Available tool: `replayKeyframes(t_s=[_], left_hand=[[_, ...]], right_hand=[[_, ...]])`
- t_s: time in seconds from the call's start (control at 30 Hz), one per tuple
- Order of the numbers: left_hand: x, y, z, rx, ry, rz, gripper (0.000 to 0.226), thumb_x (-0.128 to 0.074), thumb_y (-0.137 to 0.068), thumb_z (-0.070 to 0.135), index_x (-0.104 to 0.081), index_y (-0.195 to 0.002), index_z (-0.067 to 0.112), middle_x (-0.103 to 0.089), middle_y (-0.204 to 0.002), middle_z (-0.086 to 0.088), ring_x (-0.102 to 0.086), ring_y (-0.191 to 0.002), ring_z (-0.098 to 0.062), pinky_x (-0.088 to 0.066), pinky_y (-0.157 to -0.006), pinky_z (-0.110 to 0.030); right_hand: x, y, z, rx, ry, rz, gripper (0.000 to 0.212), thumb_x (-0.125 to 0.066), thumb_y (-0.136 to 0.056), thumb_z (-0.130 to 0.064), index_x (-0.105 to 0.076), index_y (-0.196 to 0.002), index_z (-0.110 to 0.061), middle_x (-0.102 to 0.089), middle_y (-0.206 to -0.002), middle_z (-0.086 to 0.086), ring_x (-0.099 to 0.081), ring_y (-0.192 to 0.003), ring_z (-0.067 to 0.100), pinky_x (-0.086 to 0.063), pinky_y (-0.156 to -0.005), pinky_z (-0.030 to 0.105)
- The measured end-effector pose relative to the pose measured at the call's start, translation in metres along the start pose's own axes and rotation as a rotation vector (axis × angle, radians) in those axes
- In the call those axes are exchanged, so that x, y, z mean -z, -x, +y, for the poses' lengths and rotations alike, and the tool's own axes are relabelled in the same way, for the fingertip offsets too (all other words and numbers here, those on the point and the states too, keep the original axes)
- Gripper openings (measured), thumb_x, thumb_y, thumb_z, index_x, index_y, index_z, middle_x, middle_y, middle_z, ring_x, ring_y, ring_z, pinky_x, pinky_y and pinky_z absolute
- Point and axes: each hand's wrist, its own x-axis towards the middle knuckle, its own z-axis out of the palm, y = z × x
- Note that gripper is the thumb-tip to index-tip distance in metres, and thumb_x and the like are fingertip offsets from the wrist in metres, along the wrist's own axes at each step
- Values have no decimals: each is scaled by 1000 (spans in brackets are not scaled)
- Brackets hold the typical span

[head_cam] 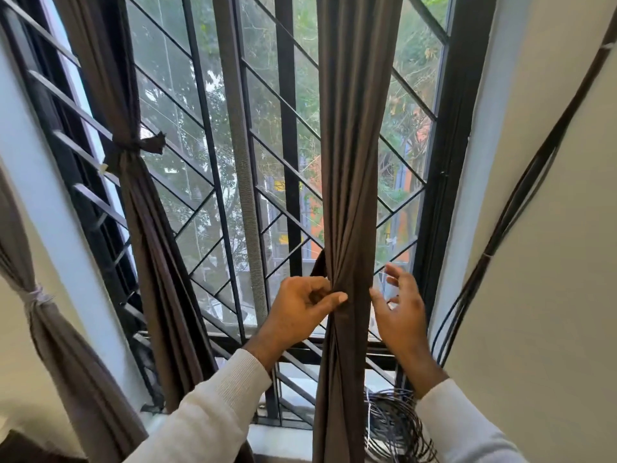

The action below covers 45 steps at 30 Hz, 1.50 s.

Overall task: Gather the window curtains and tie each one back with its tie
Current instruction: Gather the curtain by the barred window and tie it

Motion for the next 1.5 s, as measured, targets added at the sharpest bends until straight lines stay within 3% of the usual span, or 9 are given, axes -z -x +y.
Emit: replayKeyframes(t_s=[0.2, 0.3, 0.4, 0.5, 0.67, 0.9, 1.13, 1.33, 1.5], left_hand=[[1, 1, 0, 8, -118, 87, 42, -82, -96, 35, -56, -64, 40, -55, -57, 17, -54, -54, -6, -45, -58, -20], [-3, 4, 6, 0, -231, 128, 43, -79, -98, 36, -53, -65, 42, -55, -58, 19, -59, -57, -2, -42, -59, -10], [-8, 4, 7, -8, -214, 122, 36, -76, -100, 38, -59, -68, 33, -59, -58, 14, -60, -54, -6, -49, -53, -21], [-12, 4, 2, 9, -26, 56, 40, -70, -103, 47, -70, -77, 16, -65, -62, -1, -63, -55, -22, -54, -53, -45], [-2, 5, 0, 67, 54, 28, 21, -85, -92, 38, -69, -90, 24, -64, -70, -4, -64, -63, -27, -56, -58, -42], [12, 6, 3, 289, 574, -92, 31, -66, -90, 6, -78, -118, 11, -79, -116, -10, -74, -111, -26, -59, -94, -34], [17, 6, 9, 413, 665, -100, 40, -63, -80, 11, -85, -109, 26, -81, -115, -6, -74, -109, -22, -58, -93, -33], [22, 6, -1, 439, 698, -149, 41, -64, -79, 11, -83, -114, 21, -78, -122, -14, -74, -112, -29, -60, -94, -41], [22, 11, 4, 261, 338, 1, 20, -79, -95, 17, -81, -104, 34, -82, -100, 6, -78, -94, -13, -62, -82, -31]], right_hand=[[8, -2, -7, -61, -94, 15, 4, -76, -98, -22, -74, -99, -25, -75, -91, -10, -71, -84, 2, -65, -79, 31], [4, 31, -15, 201, 61, 116, 10, -77, -97, -16, -73, -105, -19, -69, -95, -9, -65, -86, 4, -55, -84, 17], [-13, 59, -17, 369, 174, -19, 21, -70, -103, -17, -72, -123, -17, -66, -107, -10, -63, -90, 9, -56, -85, 29], [-21, 66, -13, 350, 158, -65, 25, -69, -103, -11, -74, -126, -16, -62, -105, -11, -59, -86, 5, -55, -77, 26], [-8, 50, -7, 405, 22, -255, 32, -65, -100, 1, -78, -123, -16, -66, -108, -10, -65, -96, 2, -53, -82, 14], [-11, 15, -9, -85, -339, -223, 43, -67, -103, -11, -61, -137, -37, -68, -131, -16, -66, -119, 2, -60, -92, 29], [-20, 16, -16, -157, -477, -157, 28, -71, -101, -16, -73, -128, -24, -79, -109, -7, -75, -103, 15, -63, -82, 27], [-14, 5, -14, -283, -552, -251, 42, -68, -102, -31, -58, -143, -32, -67, -138, -12, -67, -119, 1, -53, -96, 20], [-1, 9, -17, -203, -393, -28, 7, -76, -98, -20, -77, -105, -20, -80, -92, 1, -77, -87, 26, -65, -84, 53]])
